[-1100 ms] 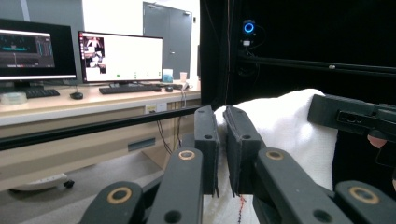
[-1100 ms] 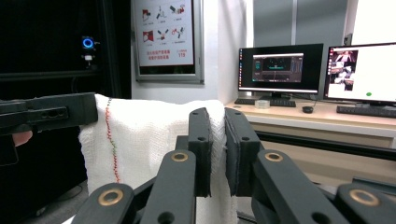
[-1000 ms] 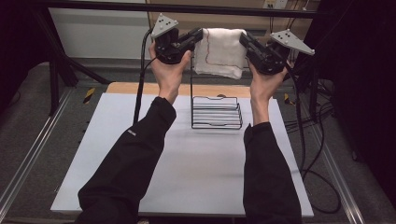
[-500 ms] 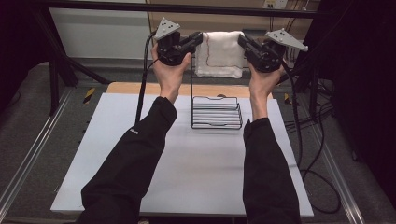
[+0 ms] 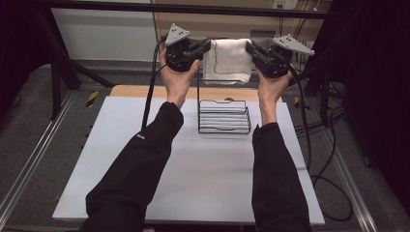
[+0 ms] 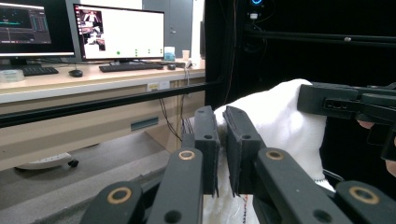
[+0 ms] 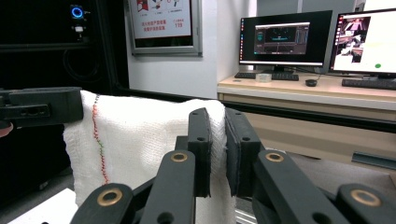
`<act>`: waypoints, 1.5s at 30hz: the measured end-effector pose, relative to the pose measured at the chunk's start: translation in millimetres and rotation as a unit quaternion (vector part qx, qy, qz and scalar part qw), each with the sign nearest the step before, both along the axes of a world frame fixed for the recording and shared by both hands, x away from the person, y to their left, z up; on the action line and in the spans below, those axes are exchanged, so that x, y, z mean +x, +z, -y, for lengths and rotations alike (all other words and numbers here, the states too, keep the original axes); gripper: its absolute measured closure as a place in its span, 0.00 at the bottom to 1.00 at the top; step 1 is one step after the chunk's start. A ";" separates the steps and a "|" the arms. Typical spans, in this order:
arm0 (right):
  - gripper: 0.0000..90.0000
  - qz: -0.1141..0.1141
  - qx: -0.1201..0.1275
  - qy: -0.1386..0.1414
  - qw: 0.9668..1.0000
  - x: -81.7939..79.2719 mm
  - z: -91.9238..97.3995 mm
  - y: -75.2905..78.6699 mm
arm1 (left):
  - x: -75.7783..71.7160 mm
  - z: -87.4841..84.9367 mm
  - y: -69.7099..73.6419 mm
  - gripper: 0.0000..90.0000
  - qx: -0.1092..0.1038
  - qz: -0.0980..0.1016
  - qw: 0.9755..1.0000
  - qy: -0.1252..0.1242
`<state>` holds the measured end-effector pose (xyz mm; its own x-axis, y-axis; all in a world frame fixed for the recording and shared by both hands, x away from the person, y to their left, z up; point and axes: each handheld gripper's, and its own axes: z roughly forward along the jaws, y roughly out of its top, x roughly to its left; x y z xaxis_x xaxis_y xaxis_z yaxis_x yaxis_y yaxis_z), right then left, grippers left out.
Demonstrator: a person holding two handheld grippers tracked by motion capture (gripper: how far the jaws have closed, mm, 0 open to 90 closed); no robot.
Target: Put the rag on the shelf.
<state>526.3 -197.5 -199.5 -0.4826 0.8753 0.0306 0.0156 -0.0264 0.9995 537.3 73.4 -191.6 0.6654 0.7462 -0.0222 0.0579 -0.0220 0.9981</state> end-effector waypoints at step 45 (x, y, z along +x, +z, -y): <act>0.89 -0.011 0.000 0.036 0.999 -44.4 15.9 -39.2 | -37.9 -1.3 -34.1 0.92 0.036 -0.005 0.998 -0.047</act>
<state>481.9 -213.4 -238.6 -0.5439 0.8381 0.0422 0.0402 -0.0243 0.9989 499.4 74.7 -225.8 0.7319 0.6811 0.0222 0.0627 -0.0998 0.9930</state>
